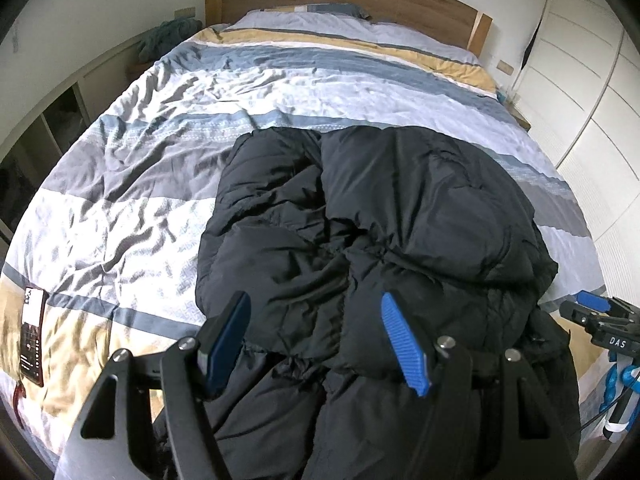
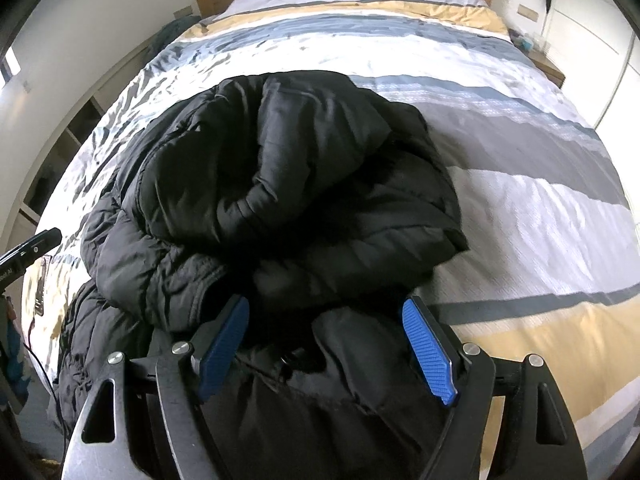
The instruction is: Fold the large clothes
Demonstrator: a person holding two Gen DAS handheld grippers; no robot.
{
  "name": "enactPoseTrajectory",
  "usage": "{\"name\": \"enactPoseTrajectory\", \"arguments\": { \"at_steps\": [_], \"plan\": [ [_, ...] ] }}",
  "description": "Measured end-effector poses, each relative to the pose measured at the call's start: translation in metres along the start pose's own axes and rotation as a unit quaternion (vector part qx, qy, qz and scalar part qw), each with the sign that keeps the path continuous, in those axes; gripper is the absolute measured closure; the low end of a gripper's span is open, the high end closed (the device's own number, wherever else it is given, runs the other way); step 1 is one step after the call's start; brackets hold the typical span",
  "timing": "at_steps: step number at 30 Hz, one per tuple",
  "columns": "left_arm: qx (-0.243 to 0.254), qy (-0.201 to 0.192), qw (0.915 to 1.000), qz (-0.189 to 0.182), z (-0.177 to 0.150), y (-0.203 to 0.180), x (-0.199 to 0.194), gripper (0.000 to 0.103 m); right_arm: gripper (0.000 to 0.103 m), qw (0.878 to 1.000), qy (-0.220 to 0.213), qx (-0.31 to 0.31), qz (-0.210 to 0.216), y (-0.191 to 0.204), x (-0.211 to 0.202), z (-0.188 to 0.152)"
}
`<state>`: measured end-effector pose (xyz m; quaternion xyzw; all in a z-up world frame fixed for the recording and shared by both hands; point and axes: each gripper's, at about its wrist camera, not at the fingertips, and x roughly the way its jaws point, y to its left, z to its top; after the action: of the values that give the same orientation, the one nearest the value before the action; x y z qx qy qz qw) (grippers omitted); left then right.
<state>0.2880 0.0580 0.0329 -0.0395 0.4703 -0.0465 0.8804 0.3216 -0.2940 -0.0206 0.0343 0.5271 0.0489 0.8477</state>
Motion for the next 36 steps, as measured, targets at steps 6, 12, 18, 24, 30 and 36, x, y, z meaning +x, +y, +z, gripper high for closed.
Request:
{"name": "enactPoseTrajectory", "arguments": {
  "at_steps": [6,12,18,24,30,36],
  "plan": [
    [0.003,-0.001,1.0,0.003,-0.001,0.0,-0.003,0.036,0.02,1.0,0.003,0.014,-0.008,-0.015,-0.01,-0.012],
    [0.011,-0.002,0.9999,0.005,-0.003,-0.001,-0.008,0.036,0.018,1.0,0.005,0.025,-0.017,-0.027,-0.017,-0.021],
    [0.02,0.001,0.9997,0.01,-0.007,0.001,-0.012,0.036,0.014,0.999,0.008,0.026,-0.022,-0.032,-0.022,-0.026],
    [0.02,0.019,0.9995,0.015,-0.015,0.013,-0.016,0.036,0.007,0.999,0.013,0.032,-0.023,-0.037,-0.027,-0.031],
    [0.0,0.044,0.9989,0.013,-0.031,0.043,-0.02,0.036,0.002,0.999,0.025,0.035,-0.03,-0.042,-0.031,-0.038],
    [-0.029,0.069,0.9969,0.023,-0.057,0.093,-0.02,0.035,0.001,0.997,0.044,0.048,-0.042,-0.051,-0.031,-0.049]
  ]
}}
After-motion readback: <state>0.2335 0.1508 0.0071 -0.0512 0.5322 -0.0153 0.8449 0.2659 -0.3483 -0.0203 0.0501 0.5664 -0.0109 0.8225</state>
